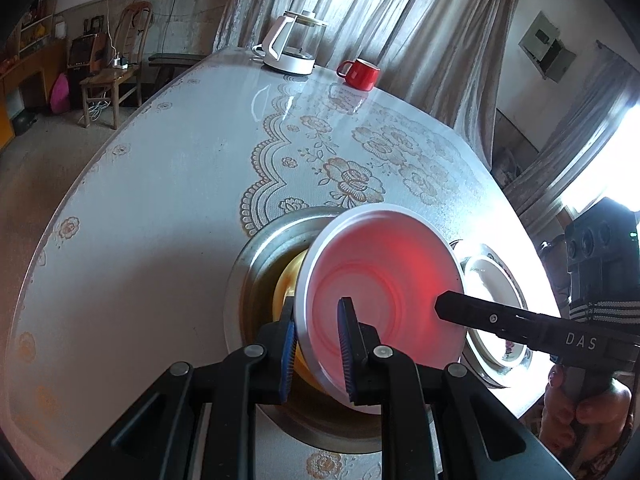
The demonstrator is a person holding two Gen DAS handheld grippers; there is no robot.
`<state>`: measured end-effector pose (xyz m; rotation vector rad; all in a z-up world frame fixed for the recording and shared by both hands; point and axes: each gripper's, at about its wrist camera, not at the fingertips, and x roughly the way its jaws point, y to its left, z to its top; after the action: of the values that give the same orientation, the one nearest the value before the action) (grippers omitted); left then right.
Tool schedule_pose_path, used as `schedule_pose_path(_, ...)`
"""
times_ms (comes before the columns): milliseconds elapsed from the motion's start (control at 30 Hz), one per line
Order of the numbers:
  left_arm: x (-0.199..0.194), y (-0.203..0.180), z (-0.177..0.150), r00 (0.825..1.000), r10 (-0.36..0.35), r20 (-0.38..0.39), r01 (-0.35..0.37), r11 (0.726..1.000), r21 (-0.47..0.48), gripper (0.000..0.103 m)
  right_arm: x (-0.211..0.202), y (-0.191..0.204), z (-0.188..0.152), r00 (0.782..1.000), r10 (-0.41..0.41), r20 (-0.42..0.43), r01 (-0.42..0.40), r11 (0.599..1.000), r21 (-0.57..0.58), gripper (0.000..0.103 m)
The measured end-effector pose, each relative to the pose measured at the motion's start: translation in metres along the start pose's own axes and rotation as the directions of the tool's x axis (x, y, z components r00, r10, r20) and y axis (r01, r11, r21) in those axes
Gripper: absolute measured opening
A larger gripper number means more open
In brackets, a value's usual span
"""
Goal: Organize plates and bowls
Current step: 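Lift the red bowl and lower it into the yellow bowl, then open the right gripper and release the red bowl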
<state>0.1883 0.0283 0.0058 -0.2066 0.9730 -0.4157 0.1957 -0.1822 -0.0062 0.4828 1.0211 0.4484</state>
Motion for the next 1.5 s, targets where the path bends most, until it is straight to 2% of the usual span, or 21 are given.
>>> schedule_pose_path(667,0.009,0.006,-0.002,1.000,0.013,-0.011,-0.013,1.000,-0.014,0.023,0.013,-0.009,-0.001,0.999,-0.021,-0.039,0.023,0.999,0.043,0.017)
schedule_pose_path(800,0.007,0.004,-0.001,1.000,0.026,-0.002,-0.026,1.000,0.000,0.033,0.012,-0.010,-0.001,0.999,-0.031,-0.028,0.032,0.999,0.044,0.017)
schedule_pose_path(1100,0.008,0.001,-0.001,0.998,0.057,0.007,-0.057,0.998,0.023,0.046,0.008,-0.009,0.000,0.999,-0.022,-0.026,0.024,0.999,0.043,0.017)
schedule_pose_path(1300,0.001,-0.015,0.000,0.990,0.126,0.061,-0.132,0.985,0.108,0.067,0.008,-0.008,0.000,1.000,-0.023,-0.013,0.024,0.999,0.041,0.017)
schedule_pose_path(1400,-0.003,-0.020,0.001,0.984,0.153,0.091,-0.165,0.977,0.133,0.067,0.005,-0.009,-0.001,1.000,-0.027,-0.004,0.027,0.999,0.036,0.017)
schedule_pose_path(1500,-0.007,-0.022,0.002,0.978,0.172,0.118,-0.188,0.972,0.141,0.074,0.000,-0.009,-0.002,0.999,-0.032,0.009,0.032,0.999,0.034,0.017)
